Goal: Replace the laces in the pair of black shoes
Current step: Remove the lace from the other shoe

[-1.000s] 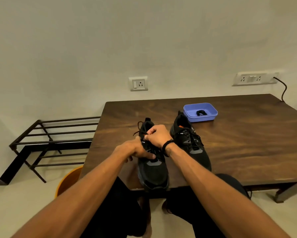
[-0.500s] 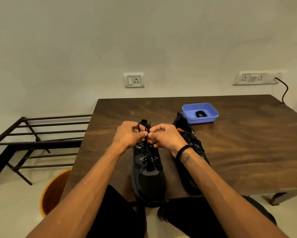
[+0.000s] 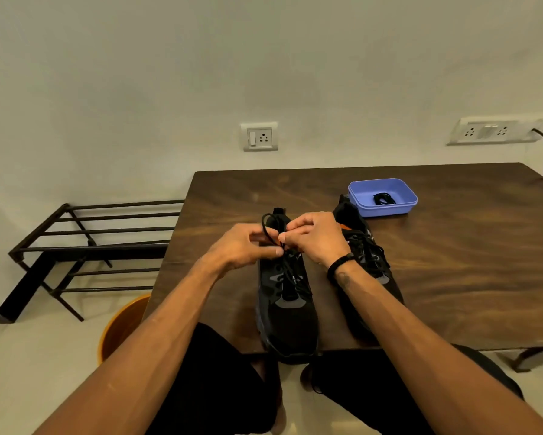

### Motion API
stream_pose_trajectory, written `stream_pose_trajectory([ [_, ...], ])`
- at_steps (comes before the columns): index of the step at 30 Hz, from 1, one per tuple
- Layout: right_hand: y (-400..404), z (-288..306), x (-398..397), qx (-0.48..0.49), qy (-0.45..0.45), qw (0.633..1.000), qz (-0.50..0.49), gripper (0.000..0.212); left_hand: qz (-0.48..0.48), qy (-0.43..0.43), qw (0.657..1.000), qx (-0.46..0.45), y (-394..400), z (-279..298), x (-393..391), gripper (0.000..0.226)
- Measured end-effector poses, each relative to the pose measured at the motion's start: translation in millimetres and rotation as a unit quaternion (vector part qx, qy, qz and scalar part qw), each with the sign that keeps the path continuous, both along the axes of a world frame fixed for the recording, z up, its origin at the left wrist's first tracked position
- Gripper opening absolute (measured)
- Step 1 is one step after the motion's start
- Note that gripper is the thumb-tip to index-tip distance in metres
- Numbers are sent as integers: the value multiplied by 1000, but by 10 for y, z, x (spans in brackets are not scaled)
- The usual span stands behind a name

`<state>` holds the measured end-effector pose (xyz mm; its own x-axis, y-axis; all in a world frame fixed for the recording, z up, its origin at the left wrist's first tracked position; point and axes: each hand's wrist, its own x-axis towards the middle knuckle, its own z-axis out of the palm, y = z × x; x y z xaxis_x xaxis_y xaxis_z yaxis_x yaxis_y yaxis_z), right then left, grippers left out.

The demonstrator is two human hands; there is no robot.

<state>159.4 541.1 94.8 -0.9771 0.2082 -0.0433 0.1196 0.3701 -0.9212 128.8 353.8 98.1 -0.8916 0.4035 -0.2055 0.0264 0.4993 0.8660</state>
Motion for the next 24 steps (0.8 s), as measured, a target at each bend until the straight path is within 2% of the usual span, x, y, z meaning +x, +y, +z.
stream_pose_trajectory([
  [2,-21,2,34,27,27,999,0,17,-45,31,995,-81,-4,-64,7,35],
  [4,-47,45,77,-9,44,999,3,17,-44,57,992,-100,1,-90,3,41],
  [6,-39,108,102,-125,55,991,-12,21,-41,70,992,-99,13,-80,6,46],
  [8,11,197,114,-267,59,961,-31,28,-51,78,991,-96,16,-82,9,44],
  [10,94,283,108,-410,61,909,-32,28,-56,83,991,-85,6,-103,7,40],
  [13,264,396,82,-619,75,781,-37,14,-57,80,993,-73,-22,-128,0,36],
  [14,328,430,66,-664,88,742,-42,11,-62,81,992,-71,-26,-133,-3,32],
  [15,379,447,49,-688,102,718,-44,10,-65,87,991,-76,-26,-147,-17,27],
  [16,404,461,40,-693,113,711,-39,11,-67,98,989,-87,-21,-156,-26,22],
  [17,406,453,36,-681,114,723,-31,13,-65,113,986,-100,-16,-167,-35,20],
  [18,390,426,31,-652,103,751,-21,14,-61,123,985,-108,-5,-177,-40,20],
  [19,362,379,26,-599,83,796,-12,16,-57,128,984,-106,8,-181,-44,19],
  [21,290,253,34,-414,32,910,4,21,-58,127,986,-95,29,-197,-50,17],
  [22,260,190,31,-298,10,954,10,23,-61,126,986,-90,37,-202,-50,18],
  [24,214,84,23,-80,-9,996,46,24,-64,127,986,-85,44,-222,-57,18],
])
